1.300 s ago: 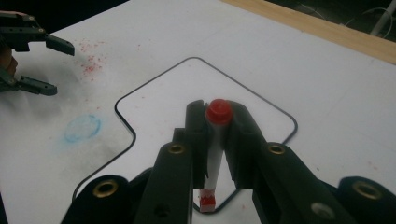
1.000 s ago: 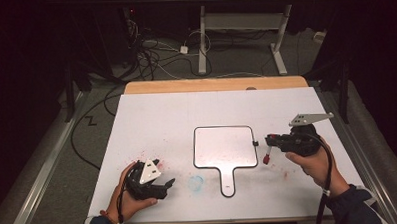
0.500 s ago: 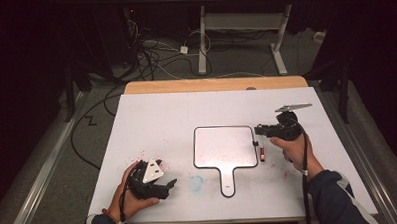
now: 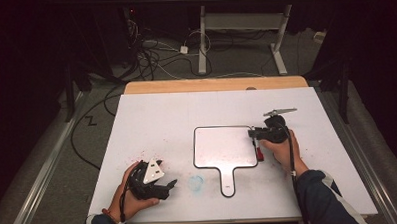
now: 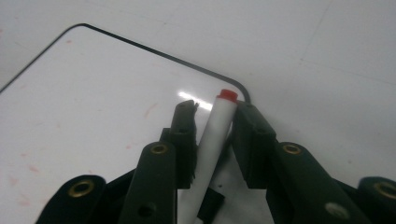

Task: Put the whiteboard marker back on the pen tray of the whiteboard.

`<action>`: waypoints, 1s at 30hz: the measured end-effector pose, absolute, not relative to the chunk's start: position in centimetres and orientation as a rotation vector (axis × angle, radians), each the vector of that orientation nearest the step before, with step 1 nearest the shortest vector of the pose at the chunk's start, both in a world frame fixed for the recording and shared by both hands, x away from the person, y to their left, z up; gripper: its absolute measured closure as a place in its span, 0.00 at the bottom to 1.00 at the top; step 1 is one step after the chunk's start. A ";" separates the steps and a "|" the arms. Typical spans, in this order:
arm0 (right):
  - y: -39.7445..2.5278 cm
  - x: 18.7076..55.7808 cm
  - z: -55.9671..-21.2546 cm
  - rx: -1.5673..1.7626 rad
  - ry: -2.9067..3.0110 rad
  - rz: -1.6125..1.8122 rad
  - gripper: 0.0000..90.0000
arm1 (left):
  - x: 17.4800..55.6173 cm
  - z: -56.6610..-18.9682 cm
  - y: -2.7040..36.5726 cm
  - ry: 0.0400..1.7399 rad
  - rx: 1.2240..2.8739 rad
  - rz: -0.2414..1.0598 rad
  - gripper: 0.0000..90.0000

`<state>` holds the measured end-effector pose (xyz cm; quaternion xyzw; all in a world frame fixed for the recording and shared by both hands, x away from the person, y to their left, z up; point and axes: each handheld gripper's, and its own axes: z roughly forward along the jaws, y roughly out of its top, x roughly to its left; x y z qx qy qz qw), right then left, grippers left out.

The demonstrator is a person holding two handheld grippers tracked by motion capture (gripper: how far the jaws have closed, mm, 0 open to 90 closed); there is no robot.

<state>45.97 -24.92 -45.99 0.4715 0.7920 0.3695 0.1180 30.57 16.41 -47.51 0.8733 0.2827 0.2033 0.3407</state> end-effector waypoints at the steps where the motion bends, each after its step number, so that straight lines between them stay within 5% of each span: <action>1: -25.0 46.0 -46.1 1.382 2.318 1.074 0.76 | 30.6 -47.5 16.4 0.736 2.272 0.529 0.21; 20: -25.1 45.1 -46.3 1.261 2.323 0.969 0.61 | 30.5 -47.4 16.3 0.729 2.275 0.532 0.21; 30: -25.5 42.8 -43.1 1.066 2.227 1.105 0.55 | 30.7 -47.3 16.3 0.735 2.257 0.555 0.21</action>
